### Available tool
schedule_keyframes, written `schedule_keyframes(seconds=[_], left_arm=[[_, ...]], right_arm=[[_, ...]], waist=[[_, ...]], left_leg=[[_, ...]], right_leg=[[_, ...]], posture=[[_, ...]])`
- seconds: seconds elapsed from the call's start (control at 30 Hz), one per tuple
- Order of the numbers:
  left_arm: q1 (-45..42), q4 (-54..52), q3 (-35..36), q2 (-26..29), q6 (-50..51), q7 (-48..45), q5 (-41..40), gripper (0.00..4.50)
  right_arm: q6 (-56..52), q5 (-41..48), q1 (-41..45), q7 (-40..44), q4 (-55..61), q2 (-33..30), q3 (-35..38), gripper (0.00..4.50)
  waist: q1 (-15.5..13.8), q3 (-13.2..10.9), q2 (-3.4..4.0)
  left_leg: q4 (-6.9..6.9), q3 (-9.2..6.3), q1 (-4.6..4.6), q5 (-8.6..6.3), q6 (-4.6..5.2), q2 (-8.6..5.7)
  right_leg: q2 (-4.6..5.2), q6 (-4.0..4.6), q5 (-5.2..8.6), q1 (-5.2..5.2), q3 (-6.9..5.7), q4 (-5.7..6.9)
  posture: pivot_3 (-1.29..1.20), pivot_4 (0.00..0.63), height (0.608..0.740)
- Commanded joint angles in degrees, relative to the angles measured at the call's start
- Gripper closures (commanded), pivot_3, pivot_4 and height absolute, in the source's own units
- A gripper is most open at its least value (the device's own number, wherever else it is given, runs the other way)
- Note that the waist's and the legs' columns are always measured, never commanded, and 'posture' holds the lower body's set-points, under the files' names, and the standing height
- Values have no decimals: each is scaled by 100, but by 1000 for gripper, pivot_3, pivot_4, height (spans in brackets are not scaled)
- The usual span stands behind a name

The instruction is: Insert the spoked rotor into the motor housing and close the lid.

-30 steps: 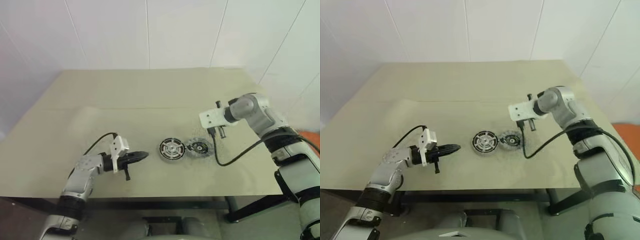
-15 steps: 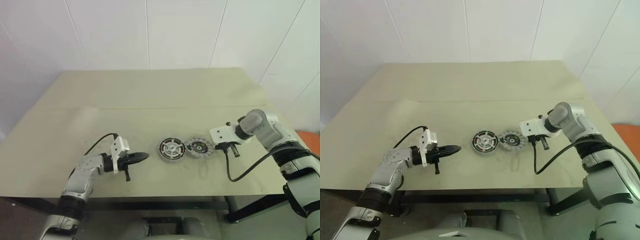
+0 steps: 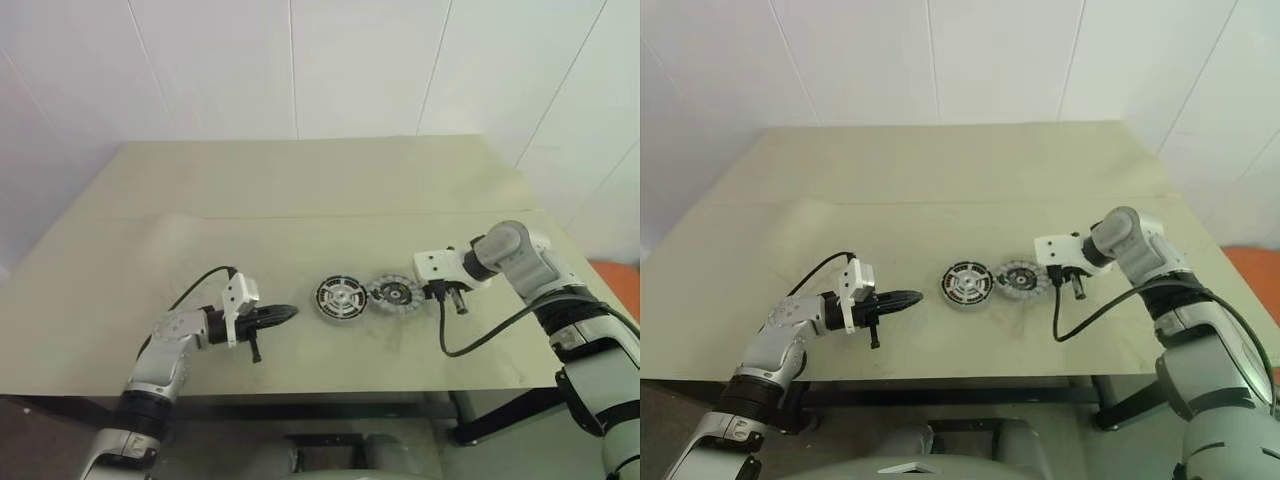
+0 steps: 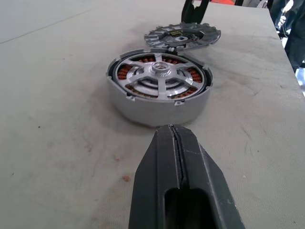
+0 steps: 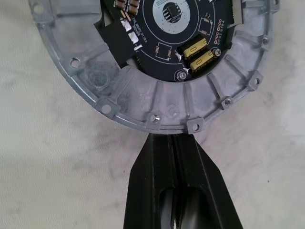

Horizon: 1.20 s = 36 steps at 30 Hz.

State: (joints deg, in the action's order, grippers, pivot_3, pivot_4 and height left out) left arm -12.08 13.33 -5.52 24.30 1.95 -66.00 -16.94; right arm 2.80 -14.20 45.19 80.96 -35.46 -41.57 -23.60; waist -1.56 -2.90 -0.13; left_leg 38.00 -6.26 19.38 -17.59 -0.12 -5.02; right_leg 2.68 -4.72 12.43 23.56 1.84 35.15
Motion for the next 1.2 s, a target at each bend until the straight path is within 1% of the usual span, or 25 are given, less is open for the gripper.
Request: schedule_keyframes(seconds=[0.03, 0.1, 0.2, 0.37, 0.53, 0.6, 0.77, 0.87, 1.0, 1.2], left_arm=[[-133, -36, 10, -22, -75, -33, -58, 4500], [-129, -33, 9, -22, -79, -41, -57, 4500], [-134, -28, -11, -31, -58, -52, -54, 4500], [-187, 19, -51, -54, -57, -71, -39, 4500], [-239, 70, -48, -83, -77, -71, -28, 4500], [-216, 55, -30, -65, -73, -72, -38, 4500], [-188, 50, -2, -30, -75, -64, -41, 4500], [-184, 44, 12, -21, -69, -47, -44, 4500], [-170, 35, 22, -10, -66, -43, -49, 4500], [-169, 15, 29, 0, -56, -19, -52, 4500]], right_arm=[[-53, 307, 330, 24, 114, 115, 295, 4447], [-119, 375, 373, 33, 152, 134, 353, 4447], [-513, 725, 517, 161, 421, 167, 618, 4447], [-958, 1083, 579, 235, 685, 123, 875, 4447], [-1531, 1550, 286, 83, 1103, 208, 1196, 4447], [-1876, 1795, 35, -13, 1455, 244, 1346, 4447], [-2330, 2053, -353, -329, 2023, 308, 1456, 4447], [-2611, 2204, -711, -657, 2390, 514, 1461, 4447], [-2880, 2342, -969, -929, 2711, 707, 1467, 4447], [-3070, 2367, -1196, -1560, 2925, 1308, 1250, 4447]], waist=[[19, 0, 0], [61, 0, 0], [88, 0, 0], [81, 0, 3], [73, 0, 2], [72, 1, 2], [80, 1, 3], [83, 3, 2], [80, 5, 4], [80, 6, 4]], left_leg=[[0, -1, 0, 0, 0, 0], [0, -1, 1, 0, 0, 0], [0, -1, 2, 0, 0, -2], [0, -3, 2, 0, 0, -2], [1, -3, 4, 0, 0, -4], [0, -3, 4, 0, 0, -4], [1, -5, 6, 0, -1, -4], [1, -4, 2, 0, 0, -2], [2, -6, 1, 0, 0, 0], [3, -5, 1, 0, 0, -1]], right_leg=[[0, -4, -3, 0, 0, 0], [1, -6, -3, 0, 0, -1], [4, -7, -4, -1, 0, -1], [3, -7, -4, 0, 0, -1], [7, -8, -5, -1, -1, -3], [7, -9, -5, 0, -1, -4], [8, -8, -5, 1, -1, -2], [5, -9, -5, -1, -1, -1], [3, -9, -5, -3, -1, 0], [3, -10, -5, -3, -1, 0]], posture=[[0, 0, 740], [0, 0, 740], [0, 0, 740], [0, 0, 740], [0, 0, 740], [0, 0, 740], [0, 0, 740], [0, 0, 740], [0, 0, 740], [0, 0, 740]])
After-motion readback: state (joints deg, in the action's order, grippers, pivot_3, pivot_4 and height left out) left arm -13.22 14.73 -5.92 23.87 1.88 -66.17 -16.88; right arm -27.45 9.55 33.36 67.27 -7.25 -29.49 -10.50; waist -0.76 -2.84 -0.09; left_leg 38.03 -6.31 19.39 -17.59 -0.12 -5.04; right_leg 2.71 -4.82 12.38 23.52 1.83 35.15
